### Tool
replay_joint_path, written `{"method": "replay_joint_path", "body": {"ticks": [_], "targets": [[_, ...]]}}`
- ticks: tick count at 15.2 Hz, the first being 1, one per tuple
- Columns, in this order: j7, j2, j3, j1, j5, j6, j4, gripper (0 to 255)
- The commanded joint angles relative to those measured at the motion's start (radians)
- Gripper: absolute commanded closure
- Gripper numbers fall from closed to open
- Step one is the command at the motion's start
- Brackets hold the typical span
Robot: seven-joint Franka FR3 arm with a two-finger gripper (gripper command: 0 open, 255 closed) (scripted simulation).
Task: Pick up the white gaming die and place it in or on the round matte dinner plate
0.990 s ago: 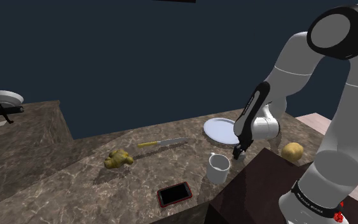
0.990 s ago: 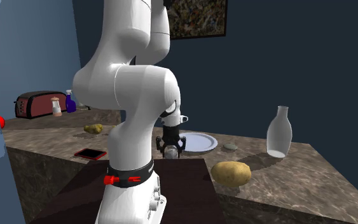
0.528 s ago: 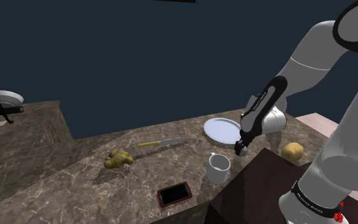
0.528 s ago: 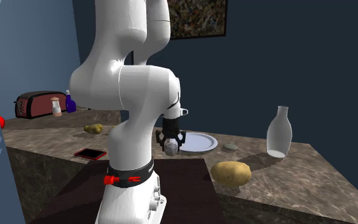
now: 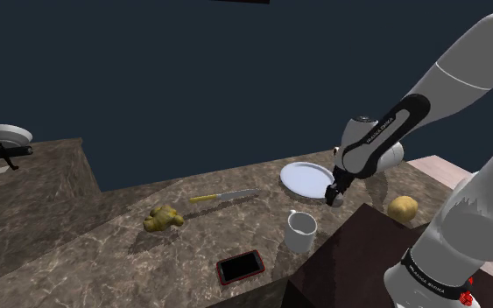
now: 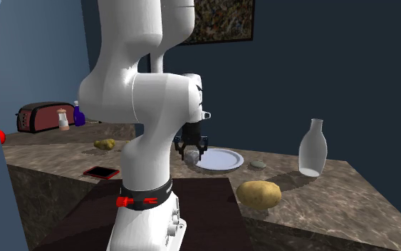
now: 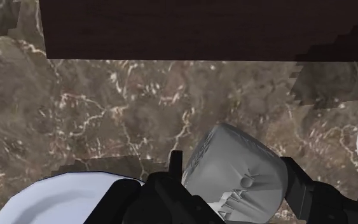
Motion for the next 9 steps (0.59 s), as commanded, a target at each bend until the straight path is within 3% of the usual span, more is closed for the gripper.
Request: {"method": "replay_joint_path", "body": {"ticks": [1,5,9], "targets": [[0.014,-0.035,0.004,-0.013,-0.023,-0.031,-0.004,255],[-0.105,0.1,-0.035,0.024,0.096,-0.057,0.153,255],[-0.212,0.228,-0.038,0.018,0.206,-0.103,0.317,255]]}}
